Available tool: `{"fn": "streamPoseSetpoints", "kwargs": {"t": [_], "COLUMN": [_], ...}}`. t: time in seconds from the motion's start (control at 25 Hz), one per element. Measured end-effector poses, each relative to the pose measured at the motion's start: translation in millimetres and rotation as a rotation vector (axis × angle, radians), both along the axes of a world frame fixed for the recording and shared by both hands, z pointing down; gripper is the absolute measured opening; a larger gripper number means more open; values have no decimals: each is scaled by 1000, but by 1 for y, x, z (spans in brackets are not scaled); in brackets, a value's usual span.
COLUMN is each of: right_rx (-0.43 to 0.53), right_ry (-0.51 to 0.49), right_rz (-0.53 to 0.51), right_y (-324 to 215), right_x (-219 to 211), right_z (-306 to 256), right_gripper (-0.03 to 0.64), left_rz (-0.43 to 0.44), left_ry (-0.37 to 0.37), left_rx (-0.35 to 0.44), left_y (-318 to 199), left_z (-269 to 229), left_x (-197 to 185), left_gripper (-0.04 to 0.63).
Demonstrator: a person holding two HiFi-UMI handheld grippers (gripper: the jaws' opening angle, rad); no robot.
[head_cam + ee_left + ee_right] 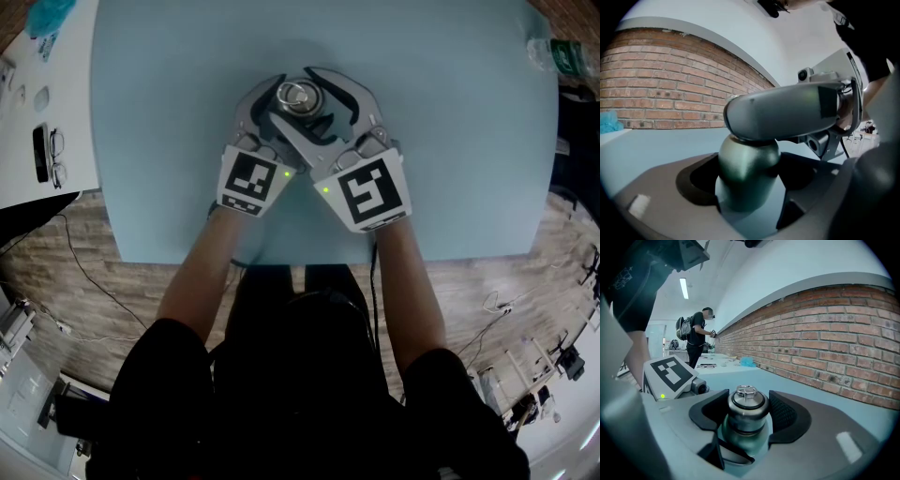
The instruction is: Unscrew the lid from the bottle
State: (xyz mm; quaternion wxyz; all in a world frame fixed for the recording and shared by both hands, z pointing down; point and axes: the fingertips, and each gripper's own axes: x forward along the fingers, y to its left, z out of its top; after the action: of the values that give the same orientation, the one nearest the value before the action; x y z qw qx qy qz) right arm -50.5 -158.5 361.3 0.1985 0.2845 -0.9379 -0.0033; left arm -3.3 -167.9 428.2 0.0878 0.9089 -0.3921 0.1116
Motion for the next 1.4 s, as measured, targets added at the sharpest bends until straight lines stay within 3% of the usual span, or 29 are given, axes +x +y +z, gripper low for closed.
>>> {"fn": "streamPoseSetpoints", "kwargs": {"t": [1.4], "right_rx": [4], "right_ry": [2], "right_rz": [-20], "right_y": [1], "right_x": [-1], "right_z": [1], "right_gripper": [267], "left_rz": [63], "left_ry": [-3], "left_rx": [6], "left_y": [2], "left_z": [1], "left_x": [1], "left_gripper": [376]}}
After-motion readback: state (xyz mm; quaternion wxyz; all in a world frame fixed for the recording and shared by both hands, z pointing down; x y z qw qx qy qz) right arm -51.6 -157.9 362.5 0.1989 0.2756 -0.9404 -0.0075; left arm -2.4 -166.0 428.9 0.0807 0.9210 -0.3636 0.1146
